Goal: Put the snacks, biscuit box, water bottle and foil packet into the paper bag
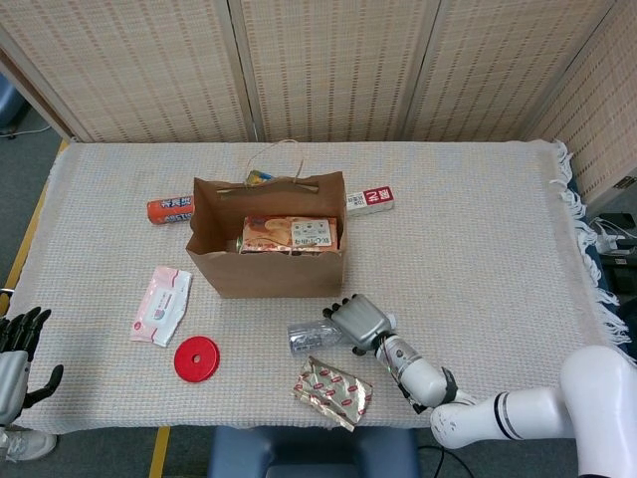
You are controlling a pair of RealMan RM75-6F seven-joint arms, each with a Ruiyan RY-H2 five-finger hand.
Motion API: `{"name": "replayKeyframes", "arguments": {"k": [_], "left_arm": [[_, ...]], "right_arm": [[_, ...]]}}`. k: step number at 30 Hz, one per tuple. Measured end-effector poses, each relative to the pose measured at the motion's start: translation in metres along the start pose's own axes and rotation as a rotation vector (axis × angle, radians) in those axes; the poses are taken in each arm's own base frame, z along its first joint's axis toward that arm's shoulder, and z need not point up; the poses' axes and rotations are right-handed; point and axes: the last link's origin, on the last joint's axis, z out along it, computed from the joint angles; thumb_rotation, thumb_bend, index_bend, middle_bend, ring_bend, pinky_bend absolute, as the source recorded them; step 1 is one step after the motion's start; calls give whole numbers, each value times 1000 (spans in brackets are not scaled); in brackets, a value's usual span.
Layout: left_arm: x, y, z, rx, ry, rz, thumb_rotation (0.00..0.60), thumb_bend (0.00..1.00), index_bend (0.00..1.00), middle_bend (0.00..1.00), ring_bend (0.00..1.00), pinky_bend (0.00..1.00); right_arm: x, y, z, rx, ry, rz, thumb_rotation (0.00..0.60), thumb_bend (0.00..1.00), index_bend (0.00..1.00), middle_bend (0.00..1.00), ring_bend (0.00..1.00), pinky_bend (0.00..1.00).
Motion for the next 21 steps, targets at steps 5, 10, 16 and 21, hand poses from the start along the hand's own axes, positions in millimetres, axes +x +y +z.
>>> {"name": "replayKeyframes", "arguments": {"k": [5, 10, 16, 21], "left_arm": [[0, 0, 0, -1, 2, -1, 600, 376, 0, 0, 0, 0], [0, 0, 0, 0, 1, -1, 600, 376, 0, 0, 0, 0], [0, -1, 0, 3, 0, -2, 600, 378, 0, 0, 0, 0], [0, -1, -1, 3, -1, 0, 600, 376, 0, 0, 0, 0]], "right_arm": [[-6, -1, 0, -8, -8, -13, 600, 64, 268, 344, 342, 439], [-12, -3, 0, -10, -15, -25, 600, 129, 400, 423, 438, 535], [-7, -1, -5, -5, 42, -14, 600, 230, 629, 589, 609, 658], [7, 11, -18, -8, 134, 65, 600, 236, 633, 592, 610, 659]]}}
